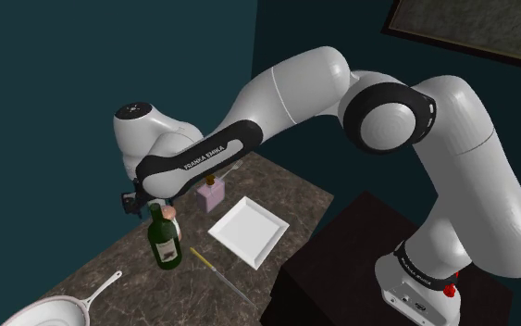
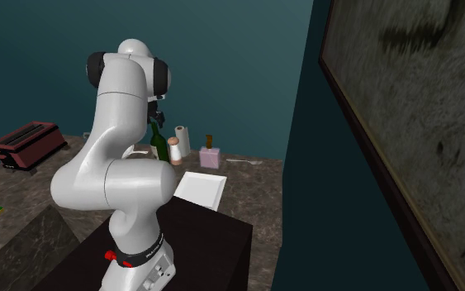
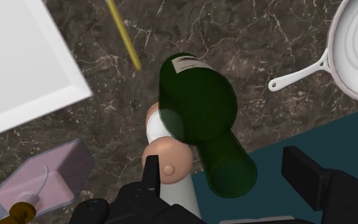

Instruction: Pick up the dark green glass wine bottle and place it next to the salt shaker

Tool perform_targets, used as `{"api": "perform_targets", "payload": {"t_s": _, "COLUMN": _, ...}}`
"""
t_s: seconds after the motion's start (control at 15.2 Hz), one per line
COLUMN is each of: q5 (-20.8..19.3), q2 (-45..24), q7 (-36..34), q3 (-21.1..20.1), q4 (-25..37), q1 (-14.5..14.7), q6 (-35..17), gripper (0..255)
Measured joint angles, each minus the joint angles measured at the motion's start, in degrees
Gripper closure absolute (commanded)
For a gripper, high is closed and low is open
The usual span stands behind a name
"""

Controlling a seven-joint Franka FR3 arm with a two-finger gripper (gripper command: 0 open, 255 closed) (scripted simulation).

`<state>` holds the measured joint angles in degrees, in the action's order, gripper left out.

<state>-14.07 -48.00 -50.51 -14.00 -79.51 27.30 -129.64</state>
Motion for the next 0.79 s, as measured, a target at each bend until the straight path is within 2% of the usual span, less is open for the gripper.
{"api": "perform_targets", "payload": {"t_s": 0.2, "q5": 0.11, "q2": 0.61, "q7": 0.09, "q3": -0.11, "q4": -0.24, "q1": -0.12, "q6": 0.39, "gripper": 0}}
{"api": "perform_targets", "payload": {"t_s": 0.46, "q5": 0.82, "q2": 4.11, "q7": 0.35, "q3": -0.78, "q4": -0.48, "q1": -0.45, "q6": 3.55, "gripper": 0}}
{"api": "perform_targets", "payload": {"t_s": 0.79, "q5": 0.96, "q2": 4.83, "q7": 0.45, "q3": -0.89, "q4": -0.79, "q1": -0.61, "q6": 4.01, "gripper": 0}}
